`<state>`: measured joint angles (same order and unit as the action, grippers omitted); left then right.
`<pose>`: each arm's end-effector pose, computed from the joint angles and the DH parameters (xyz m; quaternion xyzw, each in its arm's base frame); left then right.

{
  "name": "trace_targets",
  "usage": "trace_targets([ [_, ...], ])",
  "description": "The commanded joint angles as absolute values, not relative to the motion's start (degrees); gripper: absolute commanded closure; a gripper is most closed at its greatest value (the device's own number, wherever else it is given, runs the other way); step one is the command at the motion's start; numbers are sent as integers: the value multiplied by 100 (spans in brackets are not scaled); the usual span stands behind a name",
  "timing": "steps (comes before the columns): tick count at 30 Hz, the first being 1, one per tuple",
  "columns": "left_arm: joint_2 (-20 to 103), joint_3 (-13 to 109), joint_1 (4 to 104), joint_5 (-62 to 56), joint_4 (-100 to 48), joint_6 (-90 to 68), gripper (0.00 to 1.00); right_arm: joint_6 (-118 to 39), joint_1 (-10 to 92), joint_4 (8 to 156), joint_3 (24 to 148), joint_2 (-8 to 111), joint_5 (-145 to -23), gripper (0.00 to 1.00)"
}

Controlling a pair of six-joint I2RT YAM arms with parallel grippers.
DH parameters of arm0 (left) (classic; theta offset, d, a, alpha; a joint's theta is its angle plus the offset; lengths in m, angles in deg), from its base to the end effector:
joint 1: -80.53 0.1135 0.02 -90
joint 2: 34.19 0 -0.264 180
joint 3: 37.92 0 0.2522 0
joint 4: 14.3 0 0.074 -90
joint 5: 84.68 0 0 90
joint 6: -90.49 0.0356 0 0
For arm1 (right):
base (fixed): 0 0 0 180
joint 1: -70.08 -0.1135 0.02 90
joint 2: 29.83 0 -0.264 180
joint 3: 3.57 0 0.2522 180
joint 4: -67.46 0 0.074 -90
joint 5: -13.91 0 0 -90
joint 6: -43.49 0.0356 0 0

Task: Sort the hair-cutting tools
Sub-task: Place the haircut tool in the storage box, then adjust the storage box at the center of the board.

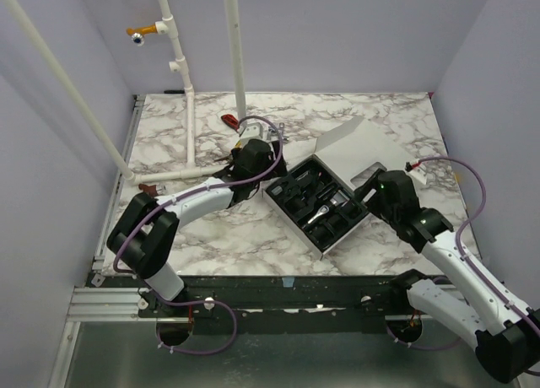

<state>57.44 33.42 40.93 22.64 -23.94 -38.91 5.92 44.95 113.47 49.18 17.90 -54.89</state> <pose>0.2823 -0.2198 0.2361 -0.0739 0.8560 -0.2142 0.4647 0.1635 0.0625 0.2606 0.2852 0.8511 0.1249 0.4227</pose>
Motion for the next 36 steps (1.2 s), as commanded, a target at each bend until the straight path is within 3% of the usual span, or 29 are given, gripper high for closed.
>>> trace_targets([
  [1,6057,3029,4337,1835,-2304,-3677,2,1176,4571,11682,4993,1756,-4700,17],
  [8,6418,2985,4367,1363,-1835,-3631,2,1811,4619,11970,4806,1930,-4563,12],
  [12,6453,2720,4363,955,-1292,-3614,8,2132,4617,11835,4560,2198,-4504,11],
  [23,6005,1101,4327,76,641,-4324,43,1702,4933,10508,4338,3285,-3992,11],
  [30,5363,183,4122,195,999,-4576,44,487,5155,9425,4417,3837,-4696,9],
  [36,4946,-85,3318,488,755,-4617,39,-287,5157,8738,4694,4087,-5532,9],
])
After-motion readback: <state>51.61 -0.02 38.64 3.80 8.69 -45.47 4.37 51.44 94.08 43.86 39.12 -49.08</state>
